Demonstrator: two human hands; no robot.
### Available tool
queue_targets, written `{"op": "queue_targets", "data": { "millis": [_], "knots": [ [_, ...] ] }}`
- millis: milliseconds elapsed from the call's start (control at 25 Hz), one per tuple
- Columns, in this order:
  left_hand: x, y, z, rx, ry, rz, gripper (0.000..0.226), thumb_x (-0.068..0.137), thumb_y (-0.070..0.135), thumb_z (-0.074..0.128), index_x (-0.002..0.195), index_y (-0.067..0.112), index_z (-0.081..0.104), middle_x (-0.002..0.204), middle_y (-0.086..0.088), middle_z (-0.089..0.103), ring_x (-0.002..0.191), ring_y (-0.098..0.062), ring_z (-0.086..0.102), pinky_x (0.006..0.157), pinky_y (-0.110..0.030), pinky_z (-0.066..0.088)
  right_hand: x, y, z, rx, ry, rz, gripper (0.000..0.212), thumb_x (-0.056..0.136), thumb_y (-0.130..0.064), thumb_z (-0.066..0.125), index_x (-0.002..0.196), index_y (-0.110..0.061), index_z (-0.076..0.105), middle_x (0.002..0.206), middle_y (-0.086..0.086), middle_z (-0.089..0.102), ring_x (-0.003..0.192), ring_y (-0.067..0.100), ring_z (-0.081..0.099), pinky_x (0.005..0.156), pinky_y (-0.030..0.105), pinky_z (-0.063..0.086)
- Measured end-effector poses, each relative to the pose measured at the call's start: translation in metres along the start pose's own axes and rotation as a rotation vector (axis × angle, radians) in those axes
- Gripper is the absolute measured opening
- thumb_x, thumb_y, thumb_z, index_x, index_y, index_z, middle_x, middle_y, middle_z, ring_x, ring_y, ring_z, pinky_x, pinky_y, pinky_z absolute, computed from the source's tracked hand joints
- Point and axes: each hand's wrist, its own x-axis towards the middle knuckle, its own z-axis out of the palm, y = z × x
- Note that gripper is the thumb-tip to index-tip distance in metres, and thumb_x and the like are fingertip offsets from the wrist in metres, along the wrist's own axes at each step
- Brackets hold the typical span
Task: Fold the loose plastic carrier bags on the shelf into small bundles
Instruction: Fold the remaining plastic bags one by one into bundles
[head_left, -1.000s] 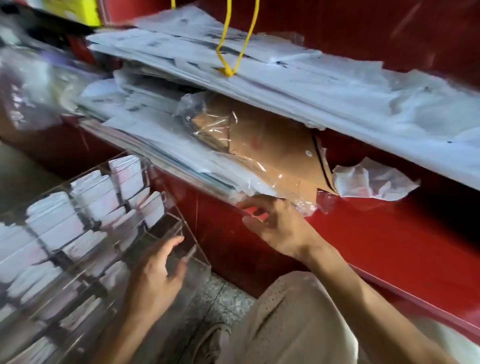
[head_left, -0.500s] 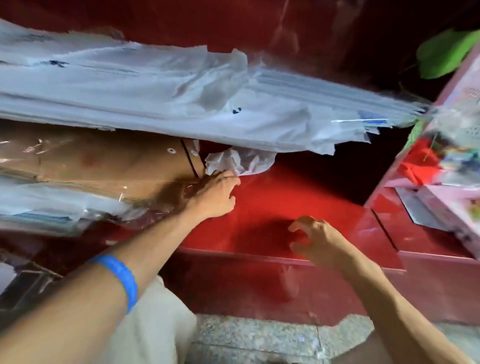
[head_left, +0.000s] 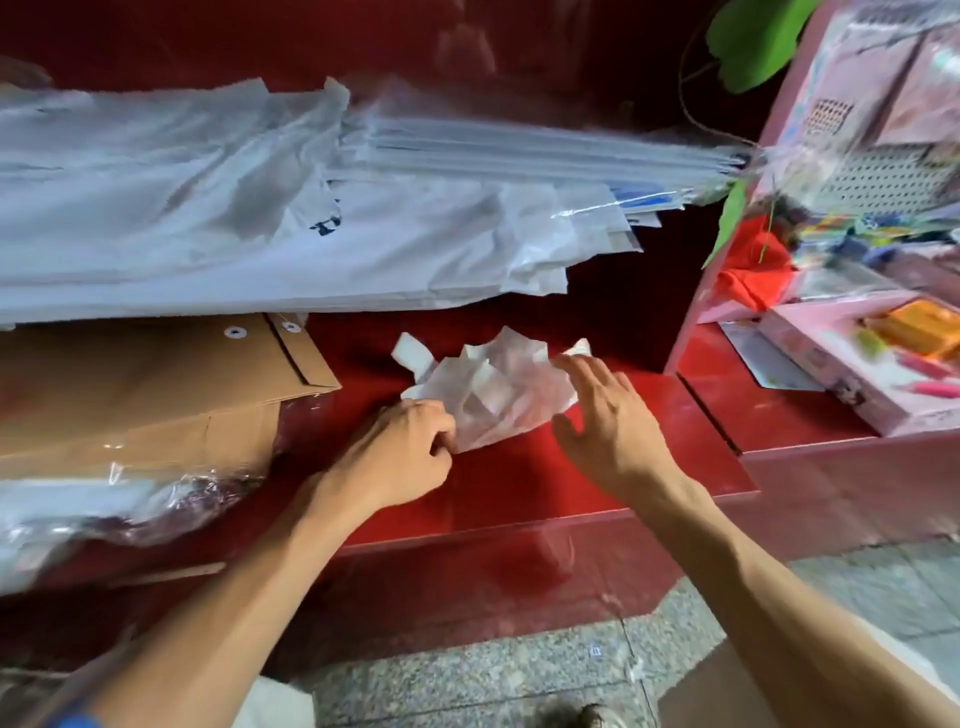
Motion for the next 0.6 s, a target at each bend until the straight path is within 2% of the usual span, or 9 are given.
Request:
{"op": "queue_targets", "data": {
  "millis": [80,160,240,280,320,360,440,480,600],
  "knots": [
    [-0.013,0.01,0.0,0.007,-0.008,0.027,0.008,0.082,0.019,0.061,0.078,0.024,0.065,0.08,0.017,0.055,0.076,-0.007,0.054,0.068,-0.024,0.042,0.002,-0.009,-0.001,-0.066,0.131,-0.034,0.071,0.079,-0.015,0.066,0.145,-0.019,0.039,0.151,0.005,0.037,0.126,0.033,0.041,0.097,0.046,0.041],
    [-0.022,0.009,-0.001,-0.015,0.004,-0.022,0.009,0.086,0.027,0.063,0.077,0.027,0.06,0.079,0.017,0.056,0.076,-0.008,0.057,0.07,-0.027,0.046,0.006,-0.01,-0.002,-0.105,0.076,0.046,0.07,0.079,-0.019,0.066,0.144,-0.02,0.039,0.141,0.003,0.048,0.129,0.031,0.04,0.097,0.044,0.037],
    [-0.029,0.008,-0.003,-0.011,0.07,-0.11,0.015,0.087,0.037,0.064,0.078,0.028,0.058,0.078,0.016,0.062,0.074,-0.01,0.061,0.071,-0.032,0.05,0.009,-0.005,0.0,-0.134,-0.085,0.15,0.047,0.078,-0.022,0.064,0.124,-0.017,0.052,0.106,0.004,0.065,0.109,0.034,0.055,0.081,0.037,0.039],
    [-0.032,0.008,-0.005,0.007,0.135,-0.16,0.017,0.086,0.044,0.064,0.082,0.028,0.058,0.082,0.014,0.065,0.076,-0.013,0.064,0.072,-0.034,0.052,0.009,-0.003,0.0,-0.093,-0.124,0.2,0.027,0.077,-0.02,0.064,0.103,-0.015,0.059,0.086,0.005,0.064,0.092,0.035,0.059,0.069,0.033,0.038],
    [-0.033,0.008,-0.007,0.029,0.181,-0.21,0.022,0.085,0.05,0.065,0.091,0.03,0.06,0.092,0.012,0.068,0.083,-0.016,0.066,0.074,-0.035,0.052,0.009,-0.001,-0.001,-0.04,-0.142,0.23,0.01,0.075,-0.018,0.064,0.08,-0.014,0.057,0.07,0.004,0.057,0.075,0.033,0.058,0.057,0.03,0.035],
    [-0.033,0.007,-0.009,0.041,0.19,-0.264,0.034,0.083,0.054,0.066,0.106,0.029,0.06,0.106,0.01,0.067,0.092,-0.02,0.067,0.076,-0.035,0.052,0.008,0.001,-0.002,0.019,-0.144,0.24,0.017,0.074,-0.017,0.064,0.065,-0.012,0.049,0.059,0.002,0.047,0.062,0.029,0.051,0.05,0.029,0.03],
    [-0.03,0.005,-0.01,0.031,0.103,-0.374,0.06,0.078,0.055,0.07,0.128,0.025,0.053,0.123,0.004,0.062,0.105,-0.024,0.064,0.078,-0.035,0.05,0.006,0.004,-0.007,0.172,-0.134,0.204,0.032,0.077,-0.016,0.065,0.057,-0.01,0.04,0.053,-0.001,0.037,0.052,0.02,0.036,0.045,0.029,0.024],
    [-0.028,0.004,-0.01,0.004,0.091,-0.404,0.056,0.078,0.051,0.07,0.126,0.025,0.056,0.12,0.004,0.065,0.105,-0.024,0.064,0.078,-0.034,0.051,0.004,0.004,-0.011,0.254,-0.101,0.172,0.034,0.08,-0.016,0.065,0.058,-0.009,0.04,0.054,-0.001,0.037,0.051,0.016,0.033,0.044,0.029,0.024],
    [-0.018,0.0,-0.007,-0.058,0.275,-0.46,0.007,0.083,0.028,0.063,0.086,0.023,0.067,0.086,0.005,0.073,0.086,-0.026,0.068,0.07,-0.035,0.053,-0.004,0.003,-0.027,0.289,0.044,0.105,0.033,0.08,-0.014,0.069,0.058,-0.014,0.044,0.053,-0.007,0.041,0.046,0.006,0.032,0.041,0.021,0.026]
  ]
}}
